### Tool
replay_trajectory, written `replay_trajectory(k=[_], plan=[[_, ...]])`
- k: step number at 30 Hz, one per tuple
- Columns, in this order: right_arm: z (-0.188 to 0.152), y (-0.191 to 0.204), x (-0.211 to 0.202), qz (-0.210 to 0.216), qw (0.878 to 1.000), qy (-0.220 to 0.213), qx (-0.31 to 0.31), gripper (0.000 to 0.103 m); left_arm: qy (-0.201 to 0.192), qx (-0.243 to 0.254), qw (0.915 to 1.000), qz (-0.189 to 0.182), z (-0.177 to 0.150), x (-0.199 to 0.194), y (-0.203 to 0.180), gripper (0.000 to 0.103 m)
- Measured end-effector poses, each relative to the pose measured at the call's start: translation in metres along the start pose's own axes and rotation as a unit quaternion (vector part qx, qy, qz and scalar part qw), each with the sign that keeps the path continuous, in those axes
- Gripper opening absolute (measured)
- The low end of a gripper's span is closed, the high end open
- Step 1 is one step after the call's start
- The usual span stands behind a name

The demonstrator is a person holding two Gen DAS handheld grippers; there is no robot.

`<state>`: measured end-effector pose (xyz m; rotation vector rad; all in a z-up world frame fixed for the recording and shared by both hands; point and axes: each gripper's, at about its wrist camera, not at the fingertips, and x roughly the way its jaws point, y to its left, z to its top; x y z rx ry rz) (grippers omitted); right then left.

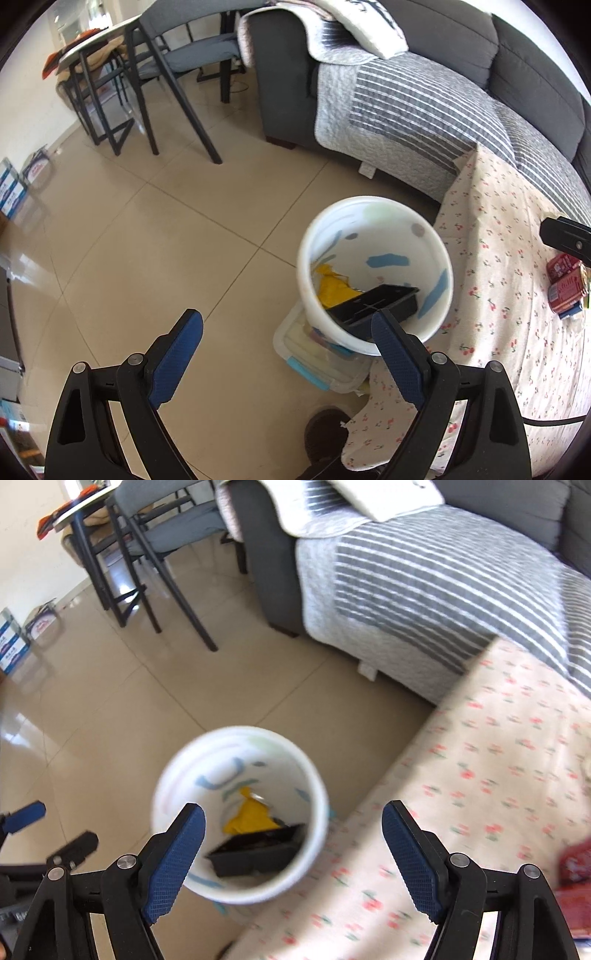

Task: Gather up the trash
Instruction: 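Open both tools to drop the wrapper and tray into the wastebasket, then grasp the red can with the left tool while the right tool grasps the sponge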

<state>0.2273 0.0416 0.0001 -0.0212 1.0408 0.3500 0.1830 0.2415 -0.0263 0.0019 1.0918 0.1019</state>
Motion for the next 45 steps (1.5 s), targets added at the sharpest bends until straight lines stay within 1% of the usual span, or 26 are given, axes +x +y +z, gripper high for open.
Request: replay_trajectory(k=[4, 8, 10, 14, 18, 20, 22, 25, 30, 33, 34, 36, 42, 45], plan=[[-0.015, -0.034, -0.027, -0.014, 1.000, -0.008, 0.012, 0.083, -0.003, 0.030, 0.9995, -0.012, 0.003, -0.007, -0.035, 0.094], [-0.036, -0.072, -0.057, -0.030, 0.999, -0.015, 0.030, 0.084, -0.005, 0.064, 0.9973, -0.035, 0.005, -0.015, -0.076, 0.094], [-0.045, -0.091, -0.071, -0.040, 0.998, -0.019, 0.039, 0.084, -0.007, 0.082, 0.9958, -0.041, 0.005, -0.019, -0.098, 0.094], [-0.066, -0.130, -0.099, -0.067, 0.996, -0.029, 0.059, 0.092, -0.013, 0.111, 0.9925, -0.050, 0.003, -0.027, -0.137, 0.094], [-0.092, -0.167, -0.124, -0.088, 0.992, -0.040, 0.077, 0.099, -0.007, 0.132, 0.9885, -0.074, 0.000, -0.030, -0.177, 0.095], [-0.106, -0.186, -0.134, -0.094, 0.991, -0.040, 0.088, 0.100, -0.001, 0.140, 0.9856, -0.095, -0.002, -0.030, -0.199, 0.103], [-0.119, -0.204, -0.143, -0.105, 0.989, -0.039, 0.099, 0.102, 0.003, 0.149, 0.9825, -0.112, -0.003, -0.030, -0.218, 0.103], [-0.138, -0.234, -0.155, -0.123, 0.985, -0.038, 0.118, 0.102, 0.002, 0.165, 0.9786, -0.123, -0.006, -0.028, -0.248, 0.103], [-0.169, -0.279, -0.164, -0.139, 0.978, -0.030, 0.152, 0.102, -0.004, 0.192, 0.9708, -0.144, -0.010, -0.023, -0.304, 0.103], [-0.190, -0.304, -0.164, -0.141, 0.974, -0.033, 0.174, 0.102, 0.002, 0.206, 0.9656, -0.158, -0.013, -0.019, -0.331, 0.103], [-0.198, -0.313, -0.163, -0.143, 0.972, -0.027, 0.185, 0.102, 0.008, 0.209, 0.9638, -0.165, -0.014, -0.017, -0.339, 0.103], [-0.207, -0.327, -0.158, -0.150, 0.967, 0.004, 0.204, 0.102, 0.016, 0.210, 0.9608, -0.180, -0.014, -0.014, -0.356, 0.103], [-0.213, -0.348, -0.158, -0.144, 0.966, 0.008, 0.216, 0.102, 0.011, 0.202, 0.9568, -0.209, -0.008, -0.011, -0.390, 0.102], [-0.210, -0.354, -0.155, -0.139, 0.964, 0.009, 0.226, 0.102, 0.009, 0.198, 0.9543, -0.224, -0.004, -0.006, -0.403, 0.094]])
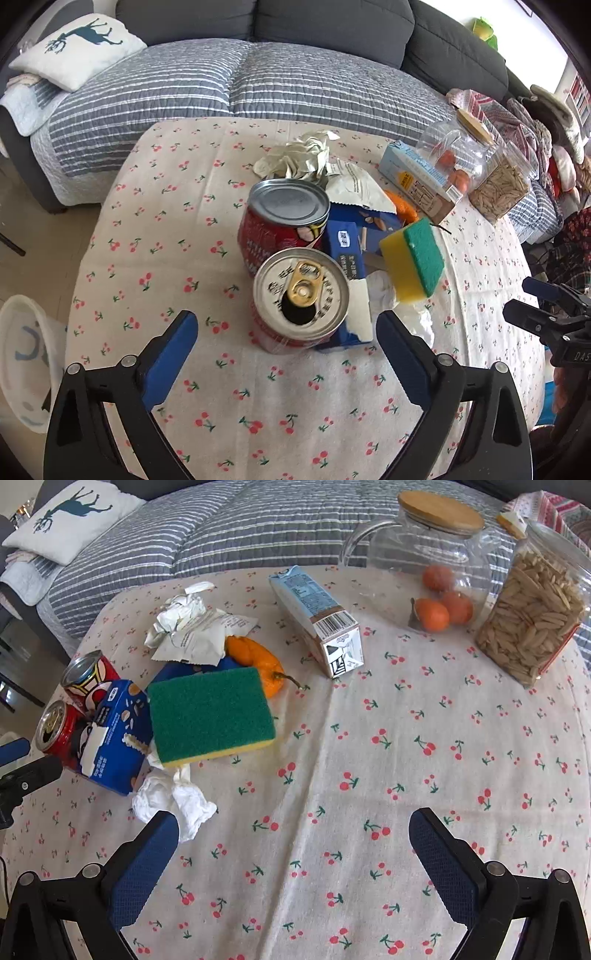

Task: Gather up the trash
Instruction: 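Grasp the red can with the left tool while the right tool grasps the sponge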

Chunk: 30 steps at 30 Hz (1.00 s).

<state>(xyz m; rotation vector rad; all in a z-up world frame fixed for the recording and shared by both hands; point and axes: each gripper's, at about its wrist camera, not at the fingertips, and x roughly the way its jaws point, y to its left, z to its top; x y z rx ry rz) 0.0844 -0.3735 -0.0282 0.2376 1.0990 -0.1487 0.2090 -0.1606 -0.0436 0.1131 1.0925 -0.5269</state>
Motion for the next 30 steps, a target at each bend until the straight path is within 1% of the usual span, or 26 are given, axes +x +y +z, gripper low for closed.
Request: replay_trajectory(k=[1, 2, 4, 9, 15, 22, 25, 27, 28, 30], plan=[[0.002, -0.001, 0.001, 0.001, 1.000, -0.001, 0.003, 0.102, 0.000, 0.001, 1.0000, -0.002, 0.002, 0.003, -0.002, 0.086], [0.004, -0.001, 0.002, 0.002, 1.000, -0.001, 0.005, 0.102, 0.000, 0.003, 1.0000, 0.000, 0.003, 0.007, -0.004, 0.074], [0.008, -0.001, 0.004, 0.006, 1.000, -0.003, 0.011, 0.102, -0.003, 0.006, 1.0000, 0.004, 0.004, 0.009, -0.005, 0.058], [0.014, 0.005, 0.012, 0.014, 1.000, -0.002, 0.015, 0.102, -0.022, 0.007, 0.9997, 0.010, 0.006, -0.003, -0.001, 0.057], [0.020, 0.019, 0.028, 0.031, 1.000, 0.003, 0.002, 0.102, -0.041, 0.010, 0.9988, 0.022, -0.001, -0.031, 0.008, 0.057], [0.030, 0.036, 0.047, 0.056, 0.998, -0.008, -0.001, 0.102, -0.040, -0.012, 0.9986, 0.033, -0.011, -0.052, 0.028, 0.057], [0.033, 0.049, 0.057, 0.057, 0.998, -0.008, -0.010, 0.094, -0.041, -0.014, 0.9983, 0.038, -0.013, -0.055, 0.033, 0.057], [0.033, 0.058, 0.066, 0.053, 0.998, -0.005, -0.022, 0.084, -0.041, -0.016, 0.9982, 0.040, -0.014, -0.056, 0.037, 0.057], [0.033, 0.061, 0.070, 0.048, 0.998, -0.004, -0.028, 0.082, -0.041, -0.017, 0.9982, 0.039, -0.015, -0.057, 0.039, 0.057], [0.031, 0.067, 0.078, 0.028, 0.999, -0.004, -0.044, 0.073, -0.042, -0.019, 0.9982, 0.039, -0.017, -0.060, 0.043, 0.057]])
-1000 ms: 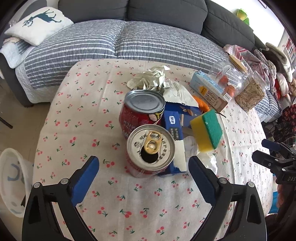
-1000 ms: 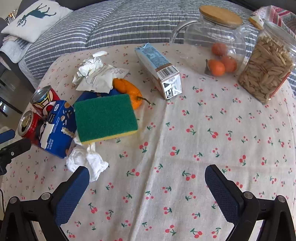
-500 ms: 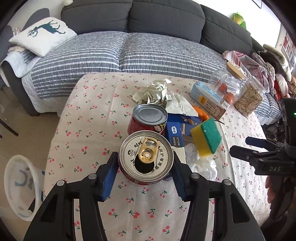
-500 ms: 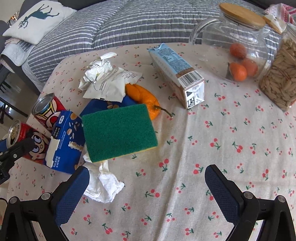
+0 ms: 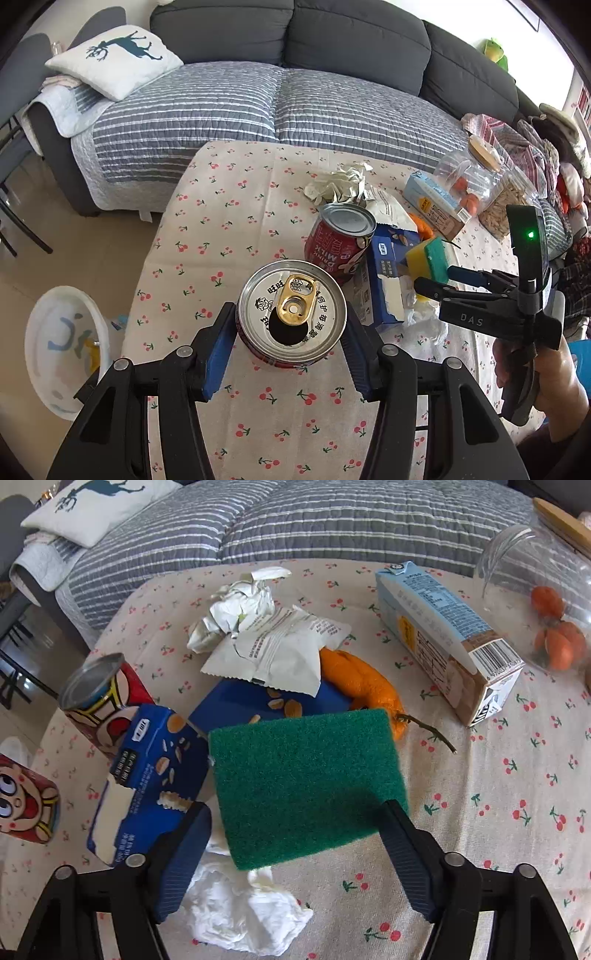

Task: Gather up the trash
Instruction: 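Grasp the red can with the left tool while the right tool grasps the sponge, then carry the red can and sponge with both tools over the wastebasket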

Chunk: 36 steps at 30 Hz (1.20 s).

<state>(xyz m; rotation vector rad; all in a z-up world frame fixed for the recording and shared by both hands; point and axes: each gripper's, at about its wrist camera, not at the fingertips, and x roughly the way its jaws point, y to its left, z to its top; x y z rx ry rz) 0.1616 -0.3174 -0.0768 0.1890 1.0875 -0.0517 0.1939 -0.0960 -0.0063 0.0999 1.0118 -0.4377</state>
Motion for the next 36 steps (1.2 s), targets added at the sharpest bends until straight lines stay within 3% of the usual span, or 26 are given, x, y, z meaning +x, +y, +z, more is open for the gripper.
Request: replay_trajectory(k=[4, 6, 12, 22, 31, 36], plan=[[-0.003, 0.000, -0.001, -0.011, 1.000, -0.007, -0.016, 0.060, -0.001, -0.010, 0.9999, -0.003, -0.001, -0.006, 0.010, 0.057], [-0.003, 0.001, -0.008, -0.007, 1.000, -0.013, -0.023, 0.043, -0.006, -0.017, 0.9998, -0.008, -0.001, -0.010, 0.015, 0.057], [-0.005, 0.010, -0.033, -0.009, 0.999, -0.029, -0.044, 0.027, -0.021, -0.031, 0.9992, -0.010, -0.004, -0.028, 0.031, 0.057], [-0.014, 0.022, -0.089, 0.026, 0.996, -0.074, -0.033, 0.024, -0.050, -0.066, 0.9965, 0.014, -0.016, -0.058, 0.085, 0.057], [-0.026, 0.057, -0.113, 0.054, 0.992, -0.092, -0.063, 0.025, -0.066, -0.107, 0.9888, 0.080, -0.042, -0.076, 0.164, 0.057], [-0.027, 0.083, -0.123, 0.068, 0.989, -0.102, -0.083, 0.025, -0.061, -0.118, 0.9823, 0.131, -0.059, -0.067, 0.206, 0.057]])
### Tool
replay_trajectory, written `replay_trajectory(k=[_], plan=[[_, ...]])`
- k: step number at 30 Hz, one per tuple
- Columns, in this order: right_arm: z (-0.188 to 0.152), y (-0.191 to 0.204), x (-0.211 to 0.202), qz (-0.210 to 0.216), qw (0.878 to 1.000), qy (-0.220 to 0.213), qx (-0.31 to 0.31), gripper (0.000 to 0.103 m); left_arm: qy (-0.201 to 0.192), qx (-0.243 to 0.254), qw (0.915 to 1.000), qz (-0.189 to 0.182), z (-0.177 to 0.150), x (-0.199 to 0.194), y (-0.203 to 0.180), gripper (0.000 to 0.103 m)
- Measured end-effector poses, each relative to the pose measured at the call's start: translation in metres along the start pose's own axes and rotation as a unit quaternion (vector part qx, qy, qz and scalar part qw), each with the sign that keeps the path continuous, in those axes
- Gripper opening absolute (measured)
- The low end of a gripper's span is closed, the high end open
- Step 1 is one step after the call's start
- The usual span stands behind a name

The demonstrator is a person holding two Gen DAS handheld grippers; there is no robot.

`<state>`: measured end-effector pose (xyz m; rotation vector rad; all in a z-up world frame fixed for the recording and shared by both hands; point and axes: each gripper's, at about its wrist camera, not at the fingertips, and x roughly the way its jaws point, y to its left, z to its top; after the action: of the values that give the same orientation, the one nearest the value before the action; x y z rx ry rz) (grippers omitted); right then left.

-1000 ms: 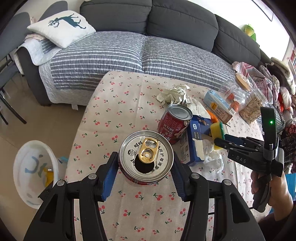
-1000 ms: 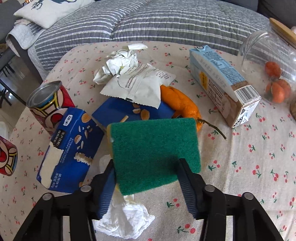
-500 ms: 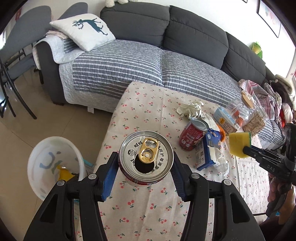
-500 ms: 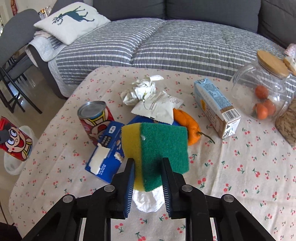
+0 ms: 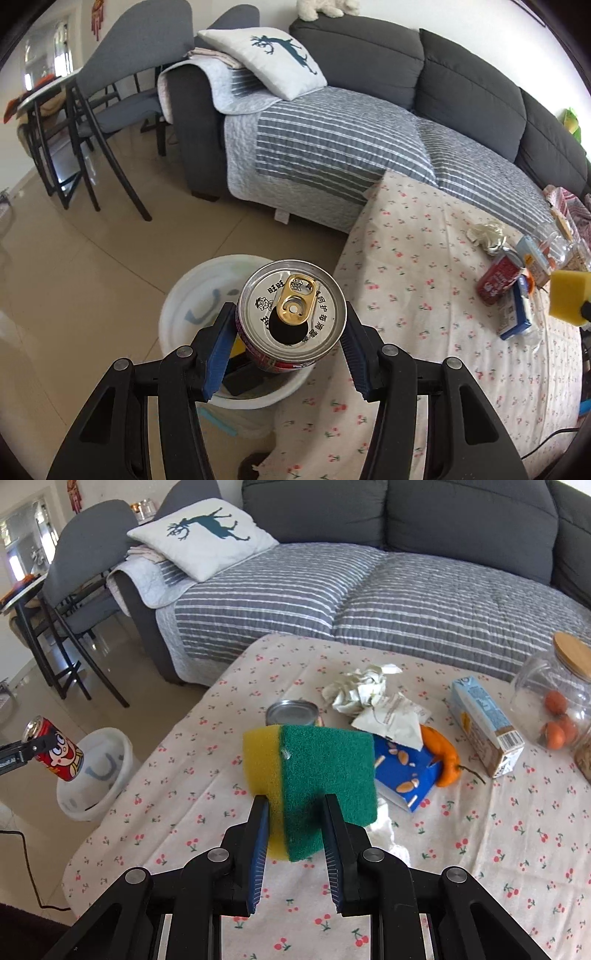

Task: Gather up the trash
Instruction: 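Carry the red can and sponge with both tools over the wastebasket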

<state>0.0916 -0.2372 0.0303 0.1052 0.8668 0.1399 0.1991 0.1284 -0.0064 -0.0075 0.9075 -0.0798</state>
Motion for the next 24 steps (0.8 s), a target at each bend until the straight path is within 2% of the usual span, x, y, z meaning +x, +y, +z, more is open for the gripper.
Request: replay_trajectory(k=[4, 9, 16, 18, 20, 24], plan=[[0.005, 0.027, 0.001, 0.018, 1.000, -0.004, -0.022, 0.025, 0.010, -0.006, 0.9995, 0.029, -0.004, 0.024, 0.022, 0.057], [0.009, 0.065, 0.011, 0.048, 0.998, -0.007, -0.040, 0.025, 0.019, -0.010, 0.9989, 0.041, -0.009, 0.051, 0.037, 0.058], [0.011, 0.114, 0.043, 0.085, 0.995, 0.005, -0.059, 0.025, 0.035, -0.006, 0.9985, 0.042, -0.015, 0.061, 0.047, 0.058], [0.011, 0.127, 0.052, 0.096, 0.993, 0.008, -0.062, 0.025, 0.044, -0.013, 0.9982, 0.038, -0.017, 0.060, 0.050, 0.065], [0.014, 0.137, 0.061, 0.104, 0.992, 0.011, -0.063, 0.025, 0.048, -0.022, 0.9976, 0.044, -0.018, 0.056, 0.055, 0.079], [0.018, 0.156, 0.081, 0.130, 0.989, 0.016, -0.060, 0.025, 0.057, -0.042, 0.9953, 0.065, -0.021, 0.044, 0.069, 0.090]])
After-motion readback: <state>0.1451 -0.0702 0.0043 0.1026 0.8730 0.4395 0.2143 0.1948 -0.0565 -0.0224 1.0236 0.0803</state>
